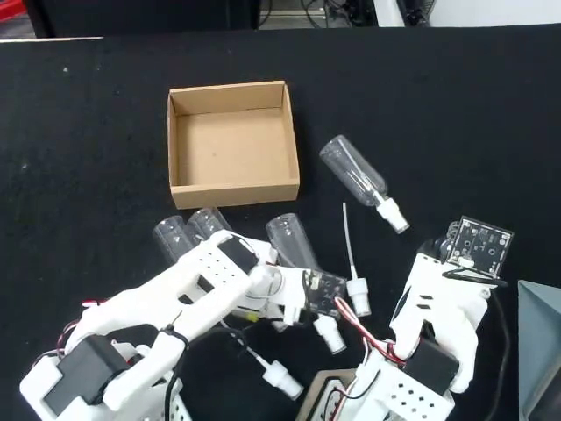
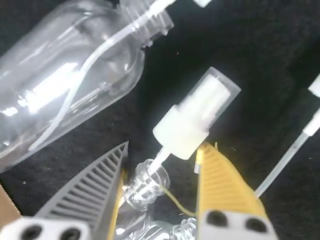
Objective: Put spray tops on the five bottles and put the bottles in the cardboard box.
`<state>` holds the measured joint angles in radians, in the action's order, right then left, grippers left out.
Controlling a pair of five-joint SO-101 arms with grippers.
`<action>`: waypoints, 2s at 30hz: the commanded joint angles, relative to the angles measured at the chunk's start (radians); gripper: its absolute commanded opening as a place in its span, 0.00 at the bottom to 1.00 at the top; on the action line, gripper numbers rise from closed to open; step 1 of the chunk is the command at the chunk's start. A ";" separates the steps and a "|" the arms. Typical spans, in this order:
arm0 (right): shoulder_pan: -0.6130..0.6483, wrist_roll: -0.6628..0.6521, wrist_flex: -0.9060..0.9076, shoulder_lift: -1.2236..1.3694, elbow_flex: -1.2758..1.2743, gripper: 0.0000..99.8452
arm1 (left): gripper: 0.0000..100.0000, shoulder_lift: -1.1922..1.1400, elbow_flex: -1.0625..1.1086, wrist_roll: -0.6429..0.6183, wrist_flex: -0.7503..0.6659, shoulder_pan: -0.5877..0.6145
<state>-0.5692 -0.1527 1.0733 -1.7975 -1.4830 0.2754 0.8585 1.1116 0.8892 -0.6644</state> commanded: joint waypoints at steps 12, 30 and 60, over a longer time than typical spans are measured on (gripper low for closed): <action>-0.026 -0.002 0.006 -0.094 0.054 0.07 | 0.21 -0.002 -0.039 0.003 0.009 -0.180; -0.026 -0.002 0.006 -0.094 0.054 0.07 | 0.09 0.011 -0.033 -0.044 0.018 -0.171; -0.021 -0.043 0.003 -0.099 0.041 0.06 | 0.09 0.399 -0.016 -0.373 0.011 -0.139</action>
<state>-0.5692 -0.1757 1.0733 -1.7975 -1.4830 0.5915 0.8615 0.7971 0.9030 -0.8147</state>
